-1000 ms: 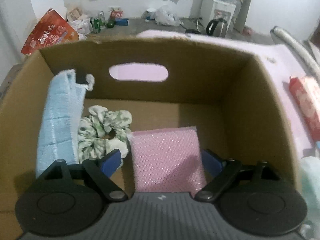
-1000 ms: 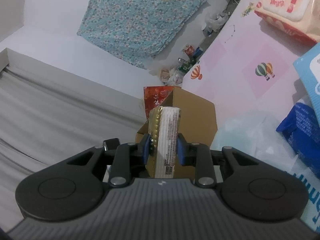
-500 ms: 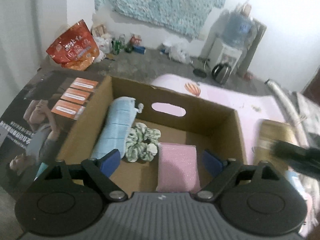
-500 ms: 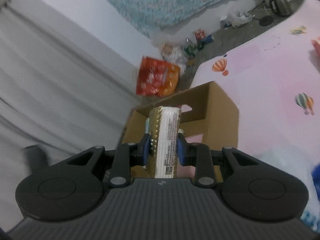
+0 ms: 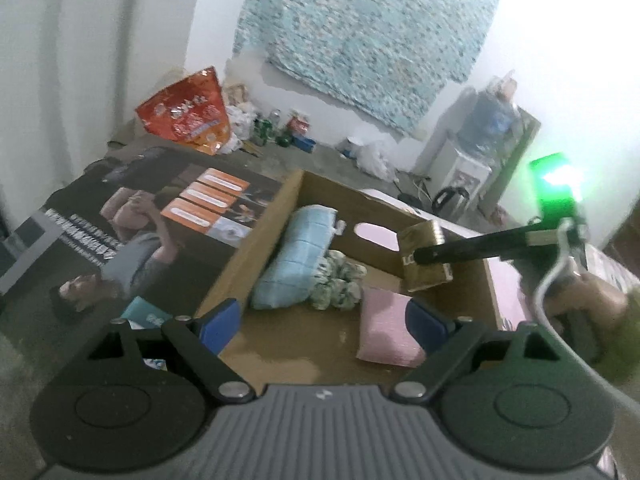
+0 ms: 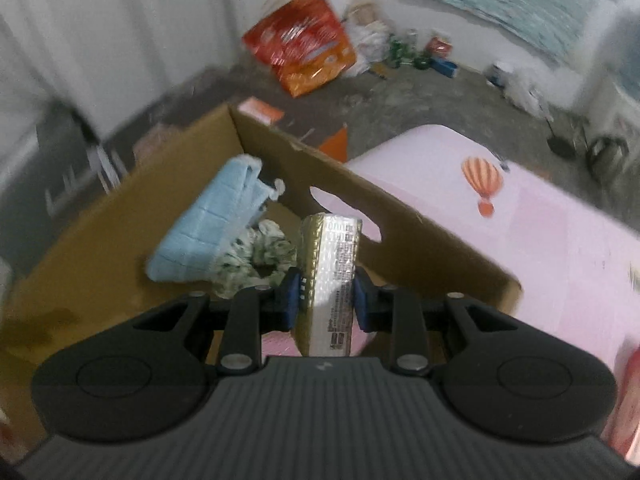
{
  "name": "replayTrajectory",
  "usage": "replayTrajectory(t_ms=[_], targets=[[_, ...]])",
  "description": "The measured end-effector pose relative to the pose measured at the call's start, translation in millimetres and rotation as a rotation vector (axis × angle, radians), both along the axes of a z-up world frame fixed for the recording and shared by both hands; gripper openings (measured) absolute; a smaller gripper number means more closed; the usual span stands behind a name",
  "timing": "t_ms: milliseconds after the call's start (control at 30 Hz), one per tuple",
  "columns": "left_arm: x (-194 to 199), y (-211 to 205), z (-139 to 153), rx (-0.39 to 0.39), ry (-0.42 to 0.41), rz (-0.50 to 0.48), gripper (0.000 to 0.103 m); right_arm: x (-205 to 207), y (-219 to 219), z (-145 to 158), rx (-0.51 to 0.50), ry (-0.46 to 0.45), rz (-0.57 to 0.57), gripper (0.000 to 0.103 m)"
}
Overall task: Organize soft objects
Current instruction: 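Lower the gold box into the cardboard box and open the right tool, then withdraw both open tools from the box toward the items on the mat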
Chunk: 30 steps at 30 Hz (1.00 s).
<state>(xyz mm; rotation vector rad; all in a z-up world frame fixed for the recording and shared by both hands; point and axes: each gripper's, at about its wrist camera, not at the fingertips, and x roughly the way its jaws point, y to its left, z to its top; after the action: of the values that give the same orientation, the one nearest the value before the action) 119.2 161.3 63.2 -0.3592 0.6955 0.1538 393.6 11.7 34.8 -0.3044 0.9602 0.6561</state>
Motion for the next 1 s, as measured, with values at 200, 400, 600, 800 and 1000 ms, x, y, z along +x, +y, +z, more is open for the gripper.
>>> replayTrajectory(t_ms=[200, 400, 600, 800, 1000], targets=[[-17, 19, -1, 0.000, -0.023, 0.058, 0.091, 21, 44, -28, -0.169, -0.038, 0.178, 0.026], [-21, 28, -3, 0.007, -0.030, 0.082, 0.091, 43, 56, -50, -0.223, -0.011, 0.224, 0.032], [-20, 29, -6, -0.011, -0.026, 0.074, 0.091, 26, 52, -47, -0.281, -0.086, 0.236, 0.043], [-23, 29, -8, -0.007, -0.030, 0.078, 0.091, 14, 40, -28, -0.139, -0.046, 0.193, 0.041], [-31, 36, -8, -0.012, -0.043, 0.093, 0.091, -15, 32, -21, -0.010, 0.234, 0.216, 0.042]])
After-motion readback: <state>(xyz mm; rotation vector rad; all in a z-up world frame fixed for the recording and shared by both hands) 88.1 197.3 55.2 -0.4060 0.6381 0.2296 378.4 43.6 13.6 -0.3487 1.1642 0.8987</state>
